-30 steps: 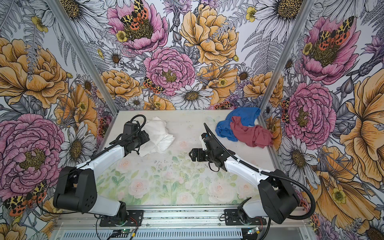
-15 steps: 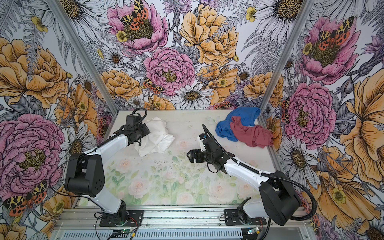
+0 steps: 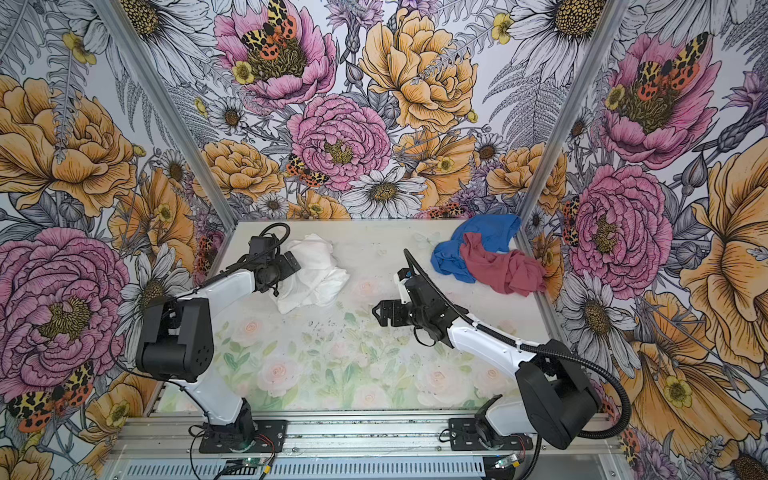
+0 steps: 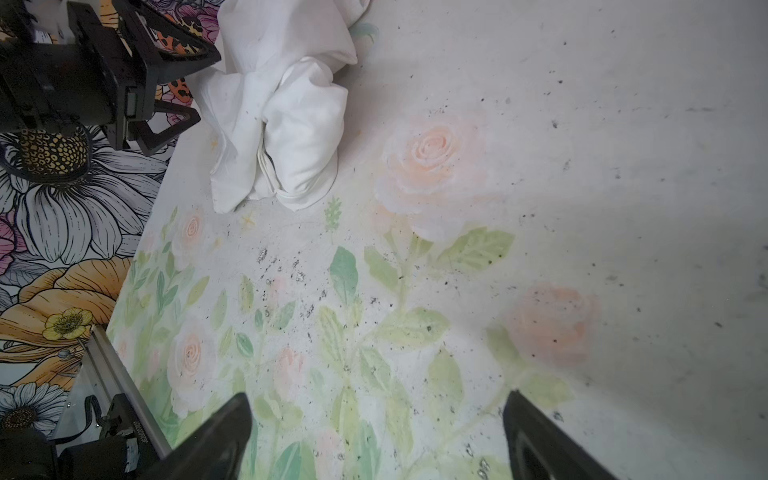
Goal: Pick out a specific cloth from the pile
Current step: 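Lower the left gripper onto the white cloth and grasp it, then lift the white cloth upward with the left gripper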
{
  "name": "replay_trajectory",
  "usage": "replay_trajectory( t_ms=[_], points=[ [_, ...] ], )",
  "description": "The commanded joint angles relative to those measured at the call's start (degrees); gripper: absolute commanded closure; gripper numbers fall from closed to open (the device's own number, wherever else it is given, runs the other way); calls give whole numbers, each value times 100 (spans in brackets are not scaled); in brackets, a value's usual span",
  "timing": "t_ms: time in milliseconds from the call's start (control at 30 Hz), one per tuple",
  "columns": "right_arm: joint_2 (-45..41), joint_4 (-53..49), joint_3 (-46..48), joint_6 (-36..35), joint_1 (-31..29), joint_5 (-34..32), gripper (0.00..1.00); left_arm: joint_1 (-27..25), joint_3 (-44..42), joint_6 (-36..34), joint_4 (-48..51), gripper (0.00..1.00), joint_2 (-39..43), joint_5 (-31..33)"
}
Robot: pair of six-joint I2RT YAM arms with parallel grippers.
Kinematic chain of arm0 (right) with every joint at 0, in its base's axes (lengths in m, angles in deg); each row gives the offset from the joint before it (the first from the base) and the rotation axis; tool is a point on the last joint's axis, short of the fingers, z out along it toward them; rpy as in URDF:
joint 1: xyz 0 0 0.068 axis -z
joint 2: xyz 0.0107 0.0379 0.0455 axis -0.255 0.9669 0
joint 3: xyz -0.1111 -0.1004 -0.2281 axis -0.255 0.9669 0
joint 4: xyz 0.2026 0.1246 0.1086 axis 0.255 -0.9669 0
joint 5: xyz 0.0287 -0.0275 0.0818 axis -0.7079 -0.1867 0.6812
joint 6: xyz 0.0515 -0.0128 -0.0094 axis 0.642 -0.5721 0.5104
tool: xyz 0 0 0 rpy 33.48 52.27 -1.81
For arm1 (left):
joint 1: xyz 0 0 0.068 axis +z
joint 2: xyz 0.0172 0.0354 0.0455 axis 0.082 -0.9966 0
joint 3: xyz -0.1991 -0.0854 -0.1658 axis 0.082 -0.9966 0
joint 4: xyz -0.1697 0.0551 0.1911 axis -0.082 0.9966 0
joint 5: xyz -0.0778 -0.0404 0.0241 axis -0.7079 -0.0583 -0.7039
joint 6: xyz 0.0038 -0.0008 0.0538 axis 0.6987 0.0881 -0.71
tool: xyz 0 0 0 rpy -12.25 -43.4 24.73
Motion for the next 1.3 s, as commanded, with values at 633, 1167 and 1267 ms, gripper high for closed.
replay_trajectory(
  t_ms=[633, 1167, 1267],
  points=[
    [-328, 40, -39, 57, -26, 28, 5, -41, 1840, -46, 699, 100, 1161, -9],
    [-658, -173, -201, 28, -6, -91, 6, 401, 8953, -833, 1952, 100, -1176, 592],
    [-622, -170, -177, 31, -8, -120, 6, 691, 9089, -608, 1711, 100, -1255, 634]
  ],
)
